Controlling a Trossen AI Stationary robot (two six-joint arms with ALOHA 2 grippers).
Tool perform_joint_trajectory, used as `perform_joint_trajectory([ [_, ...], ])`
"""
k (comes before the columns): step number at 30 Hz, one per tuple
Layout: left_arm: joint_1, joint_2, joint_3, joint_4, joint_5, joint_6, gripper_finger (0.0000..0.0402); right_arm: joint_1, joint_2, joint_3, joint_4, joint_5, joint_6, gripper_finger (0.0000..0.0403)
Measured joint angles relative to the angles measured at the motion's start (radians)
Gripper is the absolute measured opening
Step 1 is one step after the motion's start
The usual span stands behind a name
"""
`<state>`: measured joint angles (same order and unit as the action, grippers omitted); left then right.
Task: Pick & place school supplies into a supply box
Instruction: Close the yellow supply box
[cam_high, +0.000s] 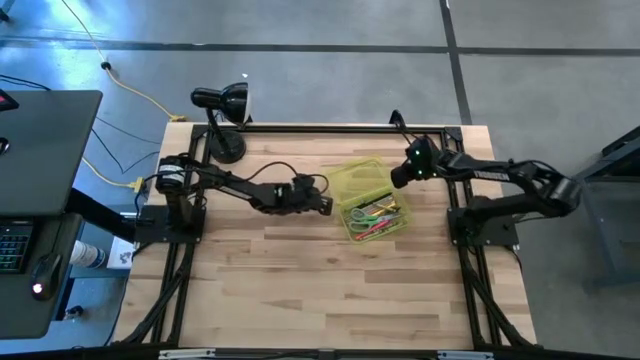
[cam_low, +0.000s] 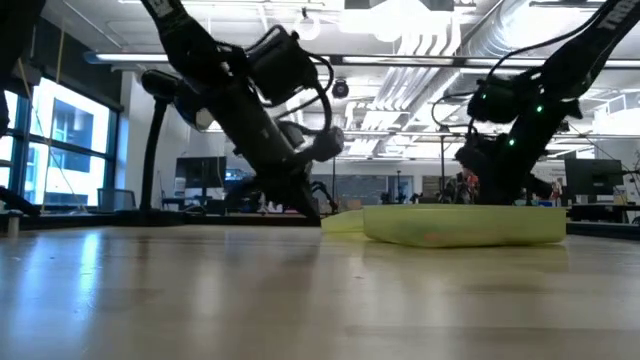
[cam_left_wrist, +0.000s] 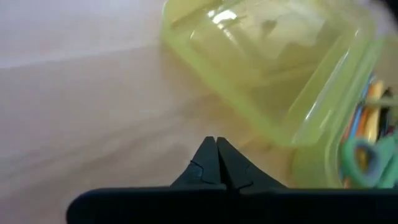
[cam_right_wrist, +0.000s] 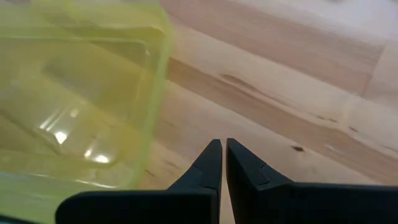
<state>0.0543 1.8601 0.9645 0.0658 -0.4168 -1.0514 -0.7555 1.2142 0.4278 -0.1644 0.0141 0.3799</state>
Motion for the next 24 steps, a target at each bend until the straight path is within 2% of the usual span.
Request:
perform_joint_trajectory([
  [5, 0.037, 0.036, 0.01, 0.087, 0.054, 0.025, 0.0033, -0.005, 0.093, 0.0, 0.099, -0.059, -0.004, 0.0],
  [10, 0.06, 0.069, 0.005, 0.097, 0.07, 0.023, 0.0016, -0.004, 0.157, 0.0, 0.161, -0.027, 0.001, 0.0],
  [14, 0.076, 0.082, 0.007, 0.123, 0.075, 0.022, 0.001, -0.006, 0.183, 0.0, 0.195, -0.005, -0.007, 0.0],
  [20, 0.122, 0.093, 0.007, 0.133, 0.105, 0.019, 0.0031, -0.006, 0.201, 0.002, 0.25, -0.022, -0.008, 0.0],
  [24, 0.144, 0.096, 0.007, 0.163, 0.135, 0.026, 0.0017, -0.006, 0.201, 0.005, 0.276, -0.029, -0.022, 0.0],
])
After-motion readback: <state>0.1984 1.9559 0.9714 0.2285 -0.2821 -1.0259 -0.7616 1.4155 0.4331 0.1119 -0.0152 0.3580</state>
